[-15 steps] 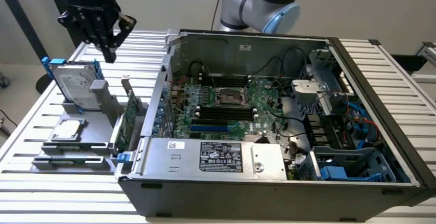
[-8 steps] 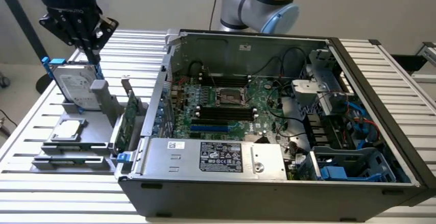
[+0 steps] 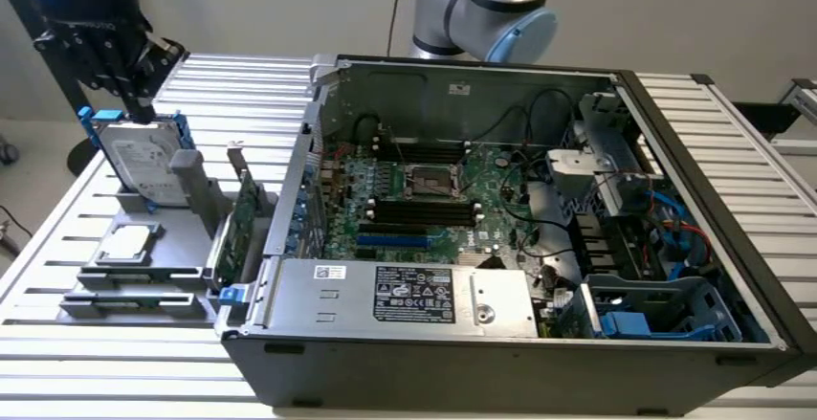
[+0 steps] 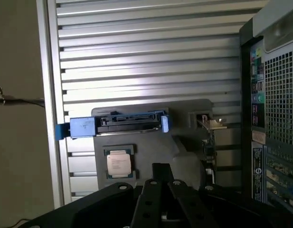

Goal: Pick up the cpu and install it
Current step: 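Reach for the cpu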

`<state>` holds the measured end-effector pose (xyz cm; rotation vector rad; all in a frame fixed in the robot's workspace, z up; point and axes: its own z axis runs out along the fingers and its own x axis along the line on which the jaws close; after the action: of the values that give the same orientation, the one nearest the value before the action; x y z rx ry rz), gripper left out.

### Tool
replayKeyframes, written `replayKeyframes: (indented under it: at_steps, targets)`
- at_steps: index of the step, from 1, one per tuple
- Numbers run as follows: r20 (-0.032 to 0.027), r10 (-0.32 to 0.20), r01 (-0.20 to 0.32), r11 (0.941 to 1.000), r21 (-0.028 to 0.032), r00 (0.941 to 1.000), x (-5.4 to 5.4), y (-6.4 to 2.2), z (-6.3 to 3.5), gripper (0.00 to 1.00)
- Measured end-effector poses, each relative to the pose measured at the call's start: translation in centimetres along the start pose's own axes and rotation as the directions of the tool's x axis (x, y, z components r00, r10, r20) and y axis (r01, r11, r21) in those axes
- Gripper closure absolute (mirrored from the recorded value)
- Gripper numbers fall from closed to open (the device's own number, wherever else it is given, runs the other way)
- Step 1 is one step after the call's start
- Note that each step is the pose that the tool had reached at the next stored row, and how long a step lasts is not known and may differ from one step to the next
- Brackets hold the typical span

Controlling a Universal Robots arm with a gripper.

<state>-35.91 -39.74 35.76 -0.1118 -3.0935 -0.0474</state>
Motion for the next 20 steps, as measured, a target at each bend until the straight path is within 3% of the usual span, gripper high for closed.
replayKeyframes:
  at_steps: [6,13,17,20]
  targets:
    - [-0.0038,0.0,0.0,1.0,0.0023,1.0,2.7,-0.2,0.57,0.89]
    - [-0.0037,0.0,0.0,1.0,0.0069,1.0,5.8,-0.19,1.17,0.89]
    - [-0.0031,-0.006,0.006,0.9999,0.0116,1.0,6.4,0.71,1.24,0.89]
    - [-0.0018,-0.006,0.006,0.9999,0.0146,1.0,6.5,0.77,1.24,0.89]
